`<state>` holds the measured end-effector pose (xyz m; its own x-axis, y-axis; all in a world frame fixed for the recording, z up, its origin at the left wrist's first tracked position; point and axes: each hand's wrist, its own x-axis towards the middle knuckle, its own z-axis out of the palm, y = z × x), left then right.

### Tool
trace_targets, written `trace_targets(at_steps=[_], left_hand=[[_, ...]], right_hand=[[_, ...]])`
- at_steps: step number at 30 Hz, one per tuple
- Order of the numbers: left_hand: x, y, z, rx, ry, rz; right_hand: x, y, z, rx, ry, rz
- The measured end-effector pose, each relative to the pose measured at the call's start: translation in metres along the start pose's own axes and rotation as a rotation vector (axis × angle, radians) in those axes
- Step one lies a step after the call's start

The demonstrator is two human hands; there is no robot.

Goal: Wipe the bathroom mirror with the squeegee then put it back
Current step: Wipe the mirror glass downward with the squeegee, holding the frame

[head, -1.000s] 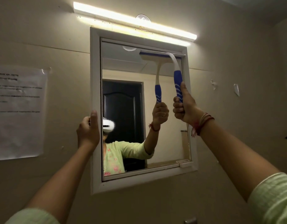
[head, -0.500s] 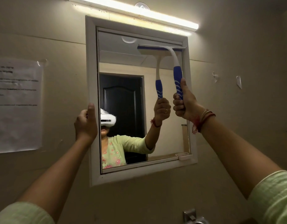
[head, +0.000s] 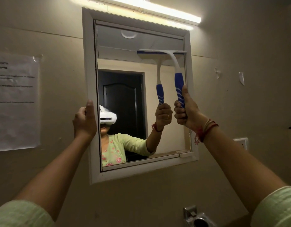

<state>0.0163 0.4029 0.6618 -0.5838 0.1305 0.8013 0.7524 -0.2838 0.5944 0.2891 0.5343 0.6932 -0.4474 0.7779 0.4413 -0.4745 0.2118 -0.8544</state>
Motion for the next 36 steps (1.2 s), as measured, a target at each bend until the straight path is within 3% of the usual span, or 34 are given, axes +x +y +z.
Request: trace_targets(at_steps=[36], left_hand=[[0.002, 0.0, 0.0, 0.026, 0.008, -0.049]], right_hand=[[-0.05, 0.111, -0.04, 0.035, -0.091, 0.078]])
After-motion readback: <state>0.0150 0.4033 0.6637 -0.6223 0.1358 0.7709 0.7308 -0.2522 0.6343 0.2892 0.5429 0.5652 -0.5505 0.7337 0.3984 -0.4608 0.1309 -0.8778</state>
